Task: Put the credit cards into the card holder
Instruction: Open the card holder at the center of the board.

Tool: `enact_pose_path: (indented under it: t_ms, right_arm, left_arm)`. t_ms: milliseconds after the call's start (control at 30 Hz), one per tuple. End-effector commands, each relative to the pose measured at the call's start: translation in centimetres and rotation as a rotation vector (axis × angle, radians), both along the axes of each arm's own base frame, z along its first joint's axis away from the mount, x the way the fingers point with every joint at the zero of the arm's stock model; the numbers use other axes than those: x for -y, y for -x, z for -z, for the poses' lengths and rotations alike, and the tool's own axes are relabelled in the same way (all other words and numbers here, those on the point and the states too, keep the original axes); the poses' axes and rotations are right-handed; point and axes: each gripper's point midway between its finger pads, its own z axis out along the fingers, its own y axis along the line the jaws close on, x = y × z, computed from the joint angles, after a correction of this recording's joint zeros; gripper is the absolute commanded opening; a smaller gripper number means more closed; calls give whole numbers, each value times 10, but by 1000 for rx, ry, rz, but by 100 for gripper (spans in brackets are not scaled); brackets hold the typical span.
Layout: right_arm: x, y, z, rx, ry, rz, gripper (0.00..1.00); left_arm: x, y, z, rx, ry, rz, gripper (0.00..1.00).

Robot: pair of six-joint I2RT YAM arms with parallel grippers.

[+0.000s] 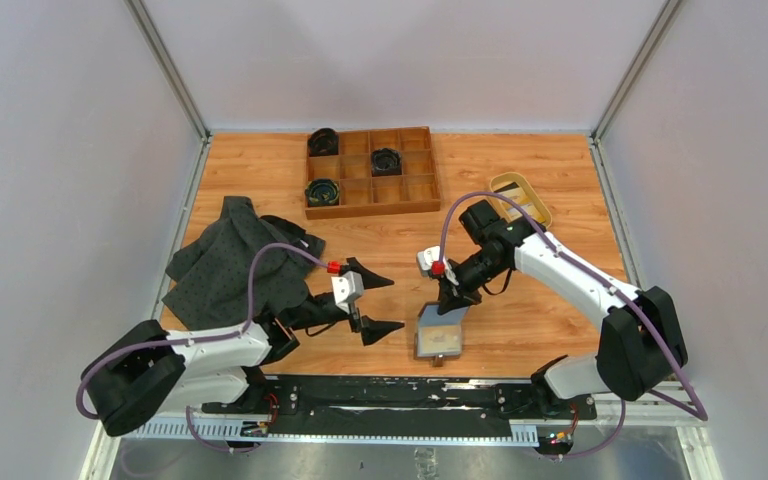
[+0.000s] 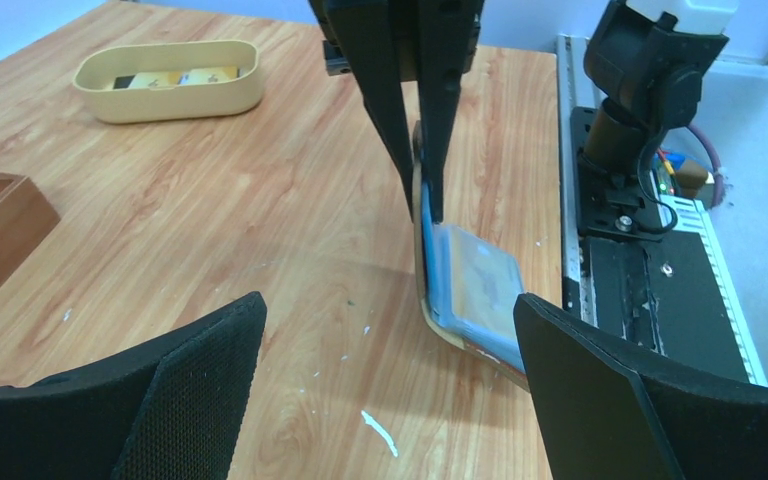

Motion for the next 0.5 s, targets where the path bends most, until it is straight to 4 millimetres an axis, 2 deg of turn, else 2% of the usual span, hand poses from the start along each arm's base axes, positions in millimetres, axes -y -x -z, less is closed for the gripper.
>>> enact_pose_path:
  t_ms: [0, 133, 267, 467]
  right_arm:
    - [-2, 0, -10, -14, -32, -4, 0]
    - [-2, 0, -10, -16, -33, -6, 0]
    - [-2, 0, -10, -16, -33, -7, 0]
    - [-2, 0, -10, -15, -33, -9, 0]
  left_arm:
    - [11, 8, -7, 61, -10, 90, 99]
    - [24, 3, -7, 39, -23, 117, 95]
    - [41, -2, 5, -40, -51, 143, 85]
    - [61, -3, 18, -95, -81, 175, 77]
